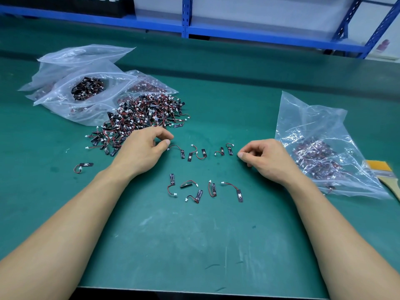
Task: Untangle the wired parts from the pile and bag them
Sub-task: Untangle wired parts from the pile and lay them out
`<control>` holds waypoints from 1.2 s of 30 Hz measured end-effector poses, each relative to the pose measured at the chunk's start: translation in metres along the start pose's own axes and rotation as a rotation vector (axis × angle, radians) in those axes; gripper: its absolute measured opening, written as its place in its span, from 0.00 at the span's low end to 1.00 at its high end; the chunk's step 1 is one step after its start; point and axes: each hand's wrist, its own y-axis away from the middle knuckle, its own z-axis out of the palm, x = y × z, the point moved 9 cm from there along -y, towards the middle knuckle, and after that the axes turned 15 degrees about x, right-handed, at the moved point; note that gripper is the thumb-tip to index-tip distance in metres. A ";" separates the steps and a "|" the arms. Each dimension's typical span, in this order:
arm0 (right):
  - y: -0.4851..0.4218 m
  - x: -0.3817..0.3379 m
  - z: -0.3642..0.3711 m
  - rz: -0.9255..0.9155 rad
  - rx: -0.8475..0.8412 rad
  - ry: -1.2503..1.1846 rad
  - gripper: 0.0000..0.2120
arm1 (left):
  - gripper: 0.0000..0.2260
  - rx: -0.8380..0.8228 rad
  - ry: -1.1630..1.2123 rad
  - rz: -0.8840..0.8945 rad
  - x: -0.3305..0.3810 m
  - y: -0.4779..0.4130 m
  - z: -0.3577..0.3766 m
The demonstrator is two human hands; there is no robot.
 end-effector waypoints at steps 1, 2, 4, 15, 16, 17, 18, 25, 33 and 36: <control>0.000 0.000 0.000 0.001 0.000 -0.001 0.07 | 0.06 0.000 0.000 -0.001 0.000 0.000 0.000; 0.000 0.000 0.000 0.003 0.000 -0.003 0.07 | 0.06 0.000 0.001 -0.002 0.000 0.000 0.000; 0.001 0.000 0.000 0.003 0.000 -0.006 0.07 | 0.06 -0.001 0.004 -0.003 0.000 0.000 -0.001; 0.001 0.000 0.000 0.013 -0.005 -0.013 0.07 | 0.04 0.005 0.033 -0.011 0.005 0.002 -0.003; 0.001 0.000 0.000 0.013 -0.006 -0.014 0.07 | 0.03 0.006 0.040 -0.010 0.007 0.002 -0.004; 0.001 0.000 0.000 0.013 -0.007 -0.015 0.07 | 0.03 0.002 0.050 -0.007 0.010 0.002 -0.004; 0.001 -0.001 0.000 0.012 -0.007 -0.016 0.07 | 0.05 -0.021 0.069 -0.002 0.013 0.003 -0.004; 0.000 0.001 -0.001 0.019 0.002 -0.018 0.07 | 0.58 -0.468 -0.123 0.289 0.034 0.037 0.029; 0.000 0.001 -0.002 0.027 -0.017 -0.005 0.09 | 0.59 -0.463 -0.258 0.407 0.065 0.045 0.067; 0.003 -0.001 -0.002 0.048 -0.078 -0.037 0.10 | 0.59 -0.447 -0.222 0.420 0.084 0.045 0.080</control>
